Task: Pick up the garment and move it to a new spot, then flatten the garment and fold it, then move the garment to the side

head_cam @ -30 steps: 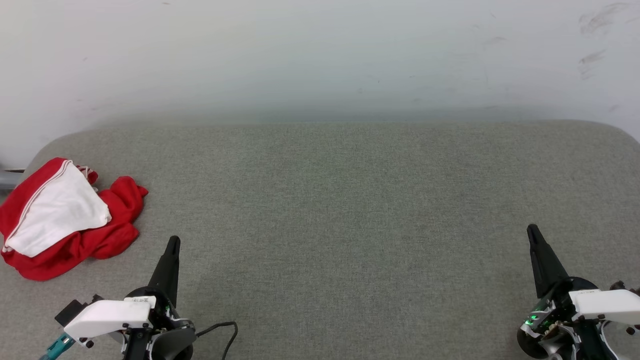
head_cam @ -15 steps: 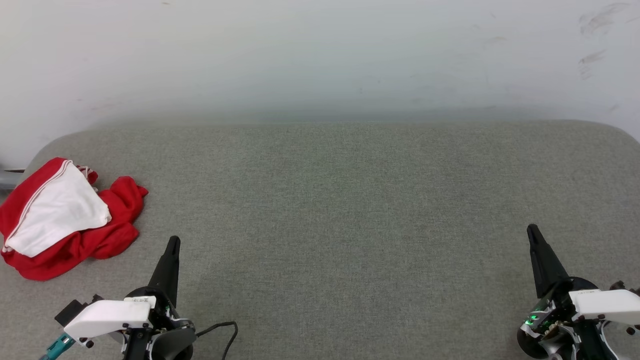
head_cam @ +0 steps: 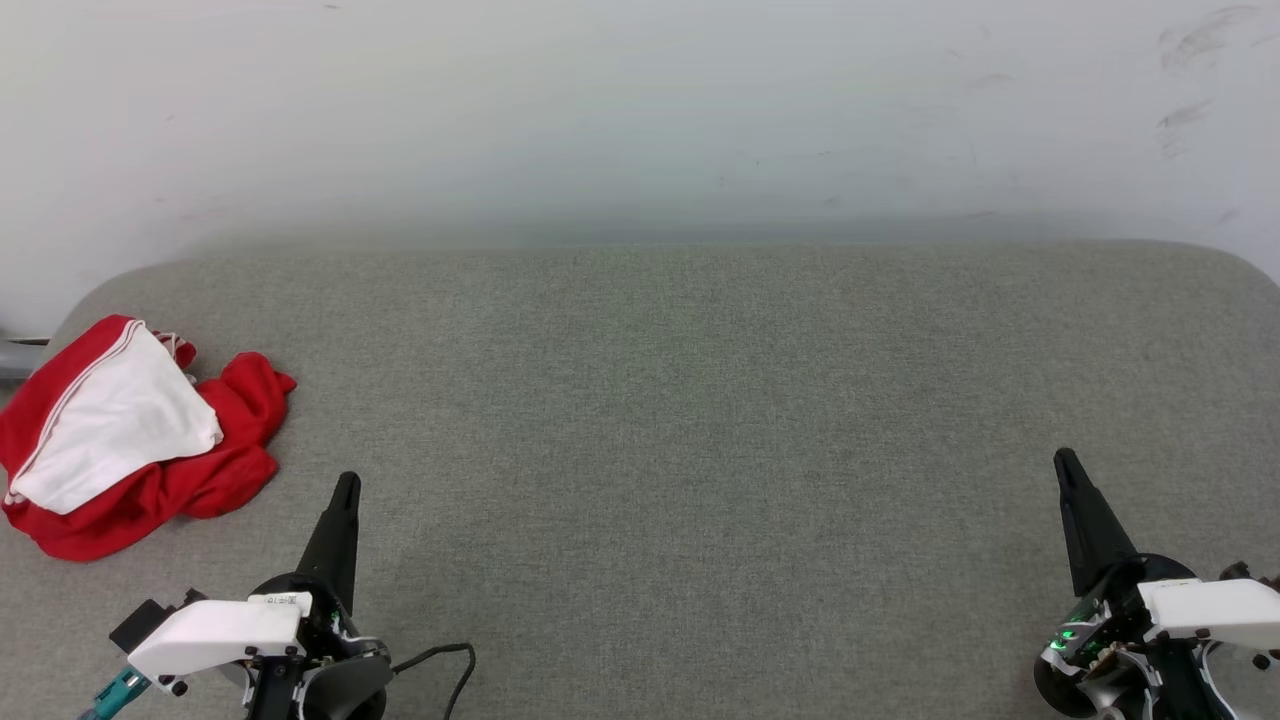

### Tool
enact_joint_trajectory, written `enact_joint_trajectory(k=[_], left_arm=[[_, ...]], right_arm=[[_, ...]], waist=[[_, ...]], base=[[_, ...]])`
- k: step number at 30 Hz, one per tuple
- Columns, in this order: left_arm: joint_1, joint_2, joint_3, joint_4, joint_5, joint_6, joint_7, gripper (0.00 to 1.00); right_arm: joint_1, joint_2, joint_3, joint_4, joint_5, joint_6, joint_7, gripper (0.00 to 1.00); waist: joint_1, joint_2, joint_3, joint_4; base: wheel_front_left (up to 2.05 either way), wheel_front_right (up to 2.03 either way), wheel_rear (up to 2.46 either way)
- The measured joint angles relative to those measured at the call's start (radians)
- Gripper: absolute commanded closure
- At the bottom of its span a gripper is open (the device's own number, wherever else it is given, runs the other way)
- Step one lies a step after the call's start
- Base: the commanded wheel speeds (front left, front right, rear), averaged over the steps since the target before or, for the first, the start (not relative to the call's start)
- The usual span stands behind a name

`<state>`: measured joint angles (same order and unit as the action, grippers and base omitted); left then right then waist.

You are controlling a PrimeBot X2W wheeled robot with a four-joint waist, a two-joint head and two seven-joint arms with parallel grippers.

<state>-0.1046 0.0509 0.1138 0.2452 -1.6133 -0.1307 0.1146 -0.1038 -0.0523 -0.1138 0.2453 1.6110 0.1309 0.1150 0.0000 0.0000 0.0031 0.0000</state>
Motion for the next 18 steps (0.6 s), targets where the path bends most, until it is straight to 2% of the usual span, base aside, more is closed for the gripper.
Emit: enact_joint_trajectory(k=[7, 8, 18], left_arm=[[0.0, 0.0, 0.0, 0.0, 0.0, 0.0, 0.0, 1.0], [0.002, 0.0, -0.001, 0.004, 0.0, 0.0, 0.0, 0.0], [0.048, -0.007, -0.014, 0.036, 0.01, 0.0, -0.029, 0.0]], right_arm=[[0.0, 0.0, 0.0, 0.0, 0.0, 0.0, 0.0, 1.0], [0.002, 0.0, 0.0, 0.004, 0.0, 0.0, 0.0, 0.0], [0.049, 0.001, 0.024, 0.042, -0.016, 0.0, -0.028, 0.0]], waist=[[0.0, 0.0, 0.0, 0.0], [0.0, 0.0, 0.0, 0.0], [0.0, 0.0, 0.001, -0.001]], base=[[0.0, 0.0, 0.0], [0.0, 0.0, 0.0], [0.0, 0.0, 0.0]])
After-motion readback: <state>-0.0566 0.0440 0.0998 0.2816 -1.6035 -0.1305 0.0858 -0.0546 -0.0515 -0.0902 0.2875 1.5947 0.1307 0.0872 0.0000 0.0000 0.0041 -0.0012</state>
